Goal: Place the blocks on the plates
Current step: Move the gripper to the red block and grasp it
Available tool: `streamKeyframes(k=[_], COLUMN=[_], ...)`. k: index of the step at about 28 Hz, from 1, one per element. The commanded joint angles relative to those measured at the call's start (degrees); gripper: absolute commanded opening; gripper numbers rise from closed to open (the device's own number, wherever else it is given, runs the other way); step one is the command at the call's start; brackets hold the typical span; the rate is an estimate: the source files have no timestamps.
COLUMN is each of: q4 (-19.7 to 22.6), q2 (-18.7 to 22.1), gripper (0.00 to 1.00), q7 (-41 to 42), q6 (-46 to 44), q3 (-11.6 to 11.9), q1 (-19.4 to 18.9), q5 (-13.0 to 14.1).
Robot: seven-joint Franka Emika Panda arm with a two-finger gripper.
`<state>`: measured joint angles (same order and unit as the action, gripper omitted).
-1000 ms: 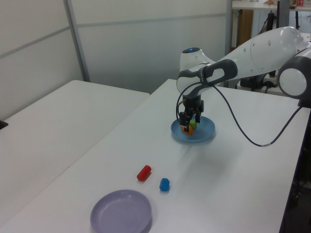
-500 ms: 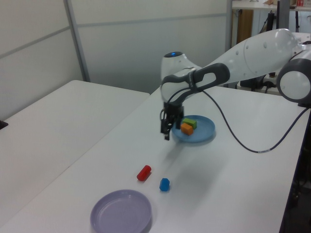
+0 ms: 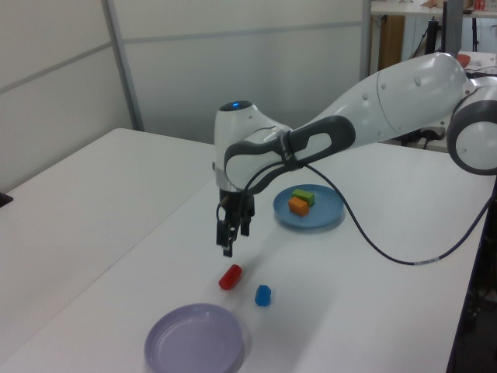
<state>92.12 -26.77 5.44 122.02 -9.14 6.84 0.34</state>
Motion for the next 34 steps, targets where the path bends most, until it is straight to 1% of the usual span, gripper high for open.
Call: streamKeyframes(k=[1, 3, 8, 10, 15, 20, 23, 26, 28, 30, 31, 32, 34], q4=[1.0, 1.1, 1.1, 1.0, 1.0, 1.1, 1.0, 1.1, 1.2, 1.2, 1.2, 1.2, 1.2], q2=[0.2, 0.0, -1.0, -2.0, -2.5, -3.6, -4.2, -4.4, -4.5, -4.9, -5.0, -4.9, -4.7], gripper=[1.00, 1.00, 1.00, 1.00, 1.00, 1.00, 1.00, 0.93, 0.83, 0.76, 0.70, 0.58, 0.41], q7=[-2.4, -2.5, -2.5, -2.5, -2.8, -2.9, -3.4, -4.5, -4.5, -4.5, -4.5, -4.5, -4.5], q6=[-0.6, -0.3, -0.1, 0.1, 0.9, 1.6, 2.0, 3.2, 3.8, 3.8, 3.8, 3.9, 3.9], q3=[0.3, 0.3, 0.3, 0.3, 0.3, 0.3, 0.3, 0.4, 0.4, 0.4, 0.4, 0.4, 0.4], q1=[-2.4, -3.4, -3.8, -3.8, -3.9, -4.1, -4.3, -4.6, -4.5, -4.5, -4.5, -4.5, -4.5], q5=[-0.5, -0.7, -1.0, -1.8, -3.2, -4.3, -4.3, -4.5, -4.4, -4.4, -4.4, -4.4, -4.4])
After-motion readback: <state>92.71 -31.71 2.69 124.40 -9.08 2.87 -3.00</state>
